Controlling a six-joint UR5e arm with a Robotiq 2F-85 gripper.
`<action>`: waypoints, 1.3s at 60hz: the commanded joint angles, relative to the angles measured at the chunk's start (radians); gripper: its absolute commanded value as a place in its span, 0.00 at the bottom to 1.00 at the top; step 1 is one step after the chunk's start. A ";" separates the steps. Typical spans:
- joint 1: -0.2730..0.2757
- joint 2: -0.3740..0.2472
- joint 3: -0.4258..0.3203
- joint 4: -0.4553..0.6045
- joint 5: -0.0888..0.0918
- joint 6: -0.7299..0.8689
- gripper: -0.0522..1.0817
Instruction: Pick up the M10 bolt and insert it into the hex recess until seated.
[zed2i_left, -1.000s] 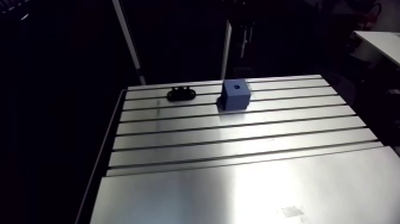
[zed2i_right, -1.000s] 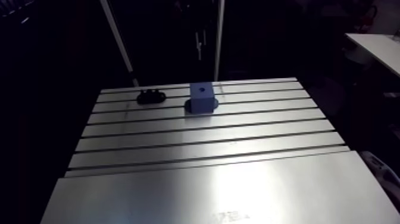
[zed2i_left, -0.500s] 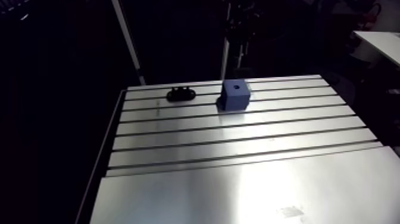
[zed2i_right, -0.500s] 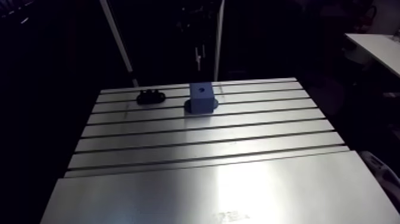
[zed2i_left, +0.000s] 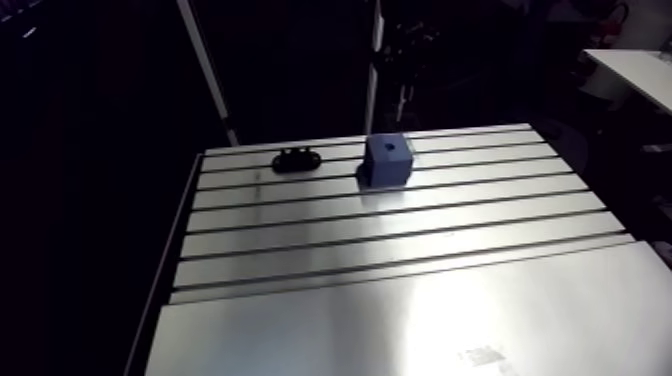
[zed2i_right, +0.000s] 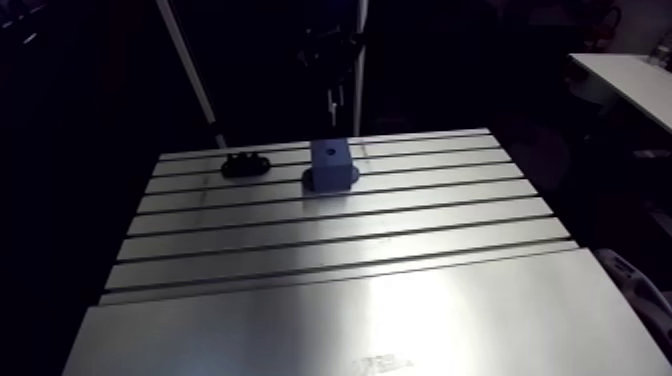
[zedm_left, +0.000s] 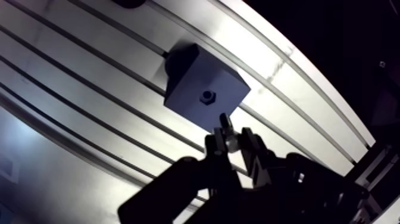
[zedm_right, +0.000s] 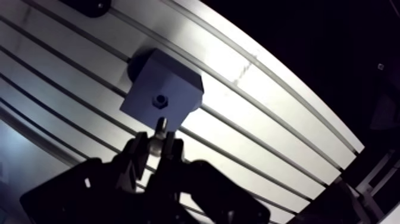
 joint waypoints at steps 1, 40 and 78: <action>-0.003 0.001 0.017 -0.010 0.020 0.001 0.75; -0.009 0.020 0.024 -0.042 0.030 0.005 0.75; -0.005 0.026 0.053 -0.047 0.027 0.016 0.75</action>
